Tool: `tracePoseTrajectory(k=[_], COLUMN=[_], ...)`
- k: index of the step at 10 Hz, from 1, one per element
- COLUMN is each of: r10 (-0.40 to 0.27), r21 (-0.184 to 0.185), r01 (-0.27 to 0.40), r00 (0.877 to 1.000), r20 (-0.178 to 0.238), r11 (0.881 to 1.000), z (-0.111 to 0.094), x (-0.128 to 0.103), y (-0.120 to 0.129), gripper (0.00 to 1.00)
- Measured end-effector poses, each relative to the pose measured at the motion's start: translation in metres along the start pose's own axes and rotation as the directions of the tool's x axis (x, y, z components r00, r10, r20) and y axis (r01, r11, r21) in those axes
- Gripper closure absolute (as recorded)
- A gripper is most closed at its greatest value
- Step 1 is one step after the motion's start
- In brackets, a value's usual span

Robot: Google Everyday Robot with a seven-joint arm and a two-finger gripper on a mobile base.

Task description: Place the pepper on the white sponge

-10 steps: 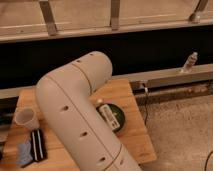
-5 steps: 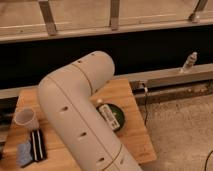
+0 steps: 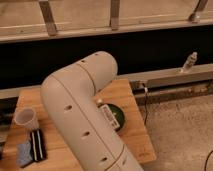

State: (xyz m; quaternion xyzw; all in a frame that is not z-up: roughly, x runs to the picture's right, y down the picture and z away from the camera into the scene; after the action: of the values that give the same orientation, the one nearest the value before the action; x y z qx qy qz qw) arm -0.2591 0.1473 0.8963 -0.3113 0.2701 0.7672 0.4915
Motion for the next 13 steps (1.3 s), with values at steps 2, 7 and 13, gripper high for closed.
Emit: tracePoseTrajectory(k=[2, 7, 13], r10=[-0.004, -0.082, -0.335], r21=[-0.002, -0.081, -0.220], r01=[0.004, 0.084, 0.365], r00=[1.000, 0.996, 0.928], r20=[0.000, 0.026, 0.162], r11=[1.000, 0.993, 0.905], z=[-0.001, -0.033, -0.162], x=[0.001, 0.018, 0.071], y=[0.001, 0.017, 0.024], gripper=[0.96, 1.00, 1.00])
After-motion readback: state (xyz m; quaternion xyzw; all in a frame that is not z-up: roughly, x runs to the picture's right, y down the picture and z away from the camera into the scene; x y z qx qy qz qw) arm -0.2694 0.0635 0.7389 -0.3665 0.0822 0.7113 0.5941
